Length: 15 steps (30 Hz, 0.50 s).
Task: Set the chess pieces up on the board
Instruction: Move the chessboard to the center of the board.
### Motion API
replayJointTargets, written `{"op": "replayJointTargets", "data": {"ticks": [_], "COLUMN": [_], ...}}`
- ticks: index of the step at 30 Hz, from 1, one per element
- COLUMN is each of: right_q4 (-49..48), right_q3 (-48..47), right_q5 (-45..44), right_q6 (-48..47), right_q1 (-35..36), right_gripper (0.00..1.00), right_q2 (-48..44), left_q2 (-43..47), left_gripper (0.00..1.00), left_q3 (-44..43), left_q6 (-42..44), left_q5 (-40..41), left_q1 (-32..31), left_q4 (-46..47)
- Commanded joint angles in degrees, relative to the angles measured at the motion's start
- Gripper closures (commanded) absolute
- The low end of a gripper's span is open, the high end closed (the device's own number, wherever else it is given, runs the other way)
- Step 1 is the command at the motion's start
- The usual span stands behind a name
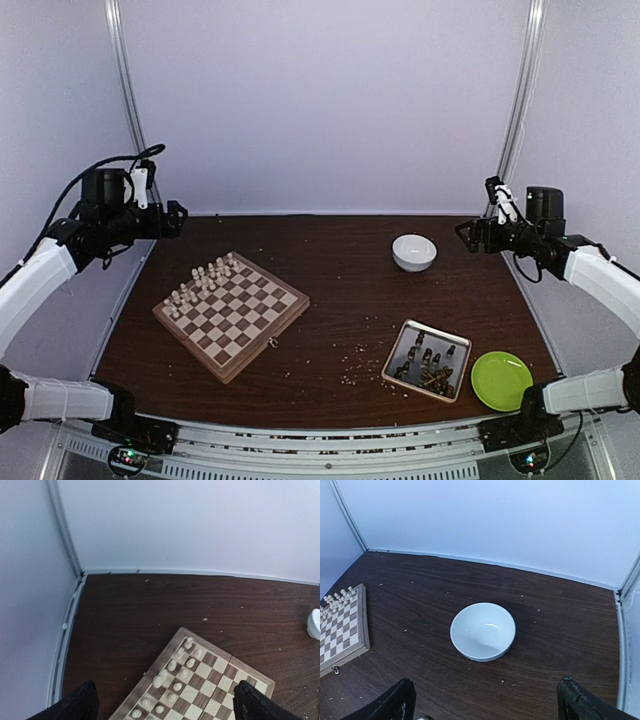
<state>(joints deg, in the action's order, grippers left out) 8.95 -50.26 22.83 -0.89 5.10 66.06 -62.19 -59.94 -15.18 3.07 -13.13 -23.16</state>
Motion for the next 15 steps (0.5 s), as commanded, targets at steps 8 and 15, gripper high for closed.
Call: {"op": "replayJointTargets", "data": {"ticks": [8,15], "right_q4": [16.36,23.49], "right_q3": [-18.77,-31.96], "right_q5": [12.77,13.80], "right_q6": [-8.30,-9.99], "right_q1": [14.32,27.11], "right_gripper": [0.22,0.43], "right_q2": [21.26,34.80], "left_q2": [3.81,3.11], "left_gripper": [0.04,0.11], "left_q3": [2.52,7.82], "left_q6": [-17.03,-16.51], "left_q5": [7.70,4.06], "left_q1": [10.63,16.75], "left_q4": [-24.69,-26.24]}}
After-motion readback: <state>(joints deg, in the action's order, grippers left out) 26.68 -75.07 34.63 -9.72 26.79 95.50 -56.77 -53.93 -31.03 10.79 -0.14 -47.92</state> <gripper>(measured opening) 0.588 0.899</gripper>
